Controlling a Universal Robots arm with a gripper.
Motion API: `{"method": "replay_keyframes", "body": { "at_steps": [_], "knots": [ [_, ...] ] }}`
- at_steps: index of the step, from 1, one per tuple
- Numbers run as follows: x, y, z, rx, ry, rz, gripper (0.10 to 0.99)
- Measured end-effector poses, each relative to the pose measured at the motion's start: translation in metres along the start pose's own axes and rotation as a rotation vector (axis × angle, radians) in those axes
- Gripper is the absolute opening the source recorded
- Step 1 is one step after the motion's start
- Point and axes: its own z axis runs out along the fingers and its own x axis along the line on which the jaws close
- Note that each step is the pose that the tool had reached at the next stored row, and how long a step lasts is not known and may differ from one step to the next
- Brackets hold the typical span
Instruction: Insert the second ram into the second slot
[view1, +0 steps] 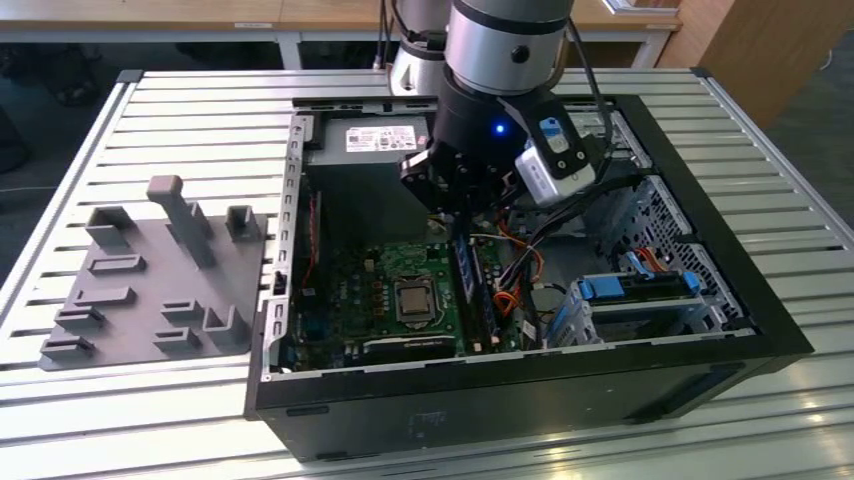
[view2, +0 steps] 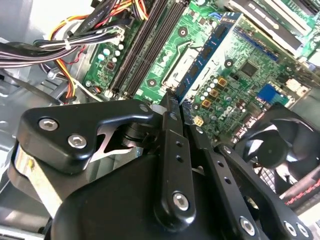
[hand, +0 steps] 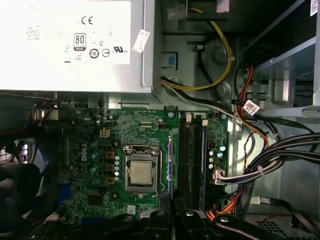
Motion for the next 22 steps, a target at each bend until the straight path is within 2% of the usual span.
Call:
{"method": "replay_keyframes", "body": {
  "at_steps": [5, 12, 22],
  "knots": [
    [-0.0016, 0.0002, 0.0085, 0.0, 0.0001, 0.0, 0.137],
    [-0.0034, 0.0003, 0.0108, 0.0, 0.0, 0.0, 0.137],
    [-0.0068, 0.0007, 0.0287, 0.0, 0.0001, 0.0, 0.137]
  ]
}}
